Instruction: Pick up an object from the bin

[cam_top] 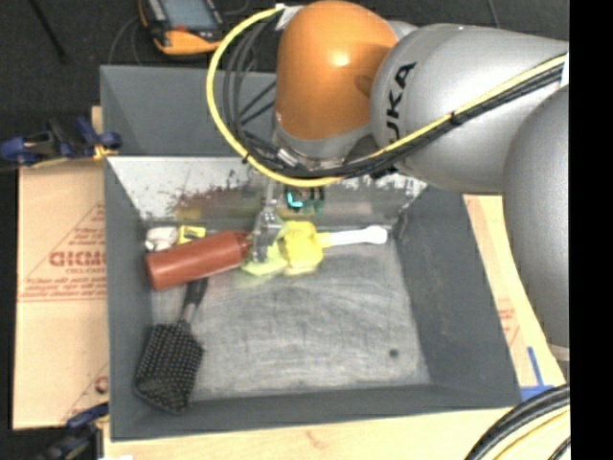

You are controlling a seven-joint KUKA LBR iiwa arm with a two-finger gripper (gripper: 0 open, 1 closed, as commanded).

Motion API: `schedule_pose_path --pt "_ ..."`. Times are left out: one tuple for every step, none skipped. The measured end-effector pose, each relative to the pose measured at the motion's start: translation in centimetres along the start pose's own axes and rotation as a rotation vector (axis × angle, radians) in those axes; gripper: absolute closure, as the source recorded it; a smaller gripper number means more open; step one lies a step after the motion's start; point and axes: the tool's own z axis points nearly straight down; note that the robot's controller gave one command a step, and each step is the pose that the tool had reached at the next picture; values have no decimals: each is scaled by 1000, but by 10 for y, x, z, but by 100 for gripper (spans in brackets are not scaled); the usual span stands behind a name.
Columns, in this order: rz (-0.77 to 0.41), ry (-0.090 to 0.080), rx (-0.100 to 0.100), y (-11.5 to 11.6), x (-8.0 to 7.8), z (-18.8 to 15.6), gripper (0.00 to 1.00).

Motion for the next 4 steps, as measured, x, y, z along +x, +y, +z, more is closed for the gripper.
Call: schedule_pose_path --pt "2 -9 -1 -1 -1 -5 0" --pt "-45 -15 0 -9 5 39 0" --pt "-101 -11 1 -44 11 106 0" --pt "-114 -19 0 -40 0 161 100"
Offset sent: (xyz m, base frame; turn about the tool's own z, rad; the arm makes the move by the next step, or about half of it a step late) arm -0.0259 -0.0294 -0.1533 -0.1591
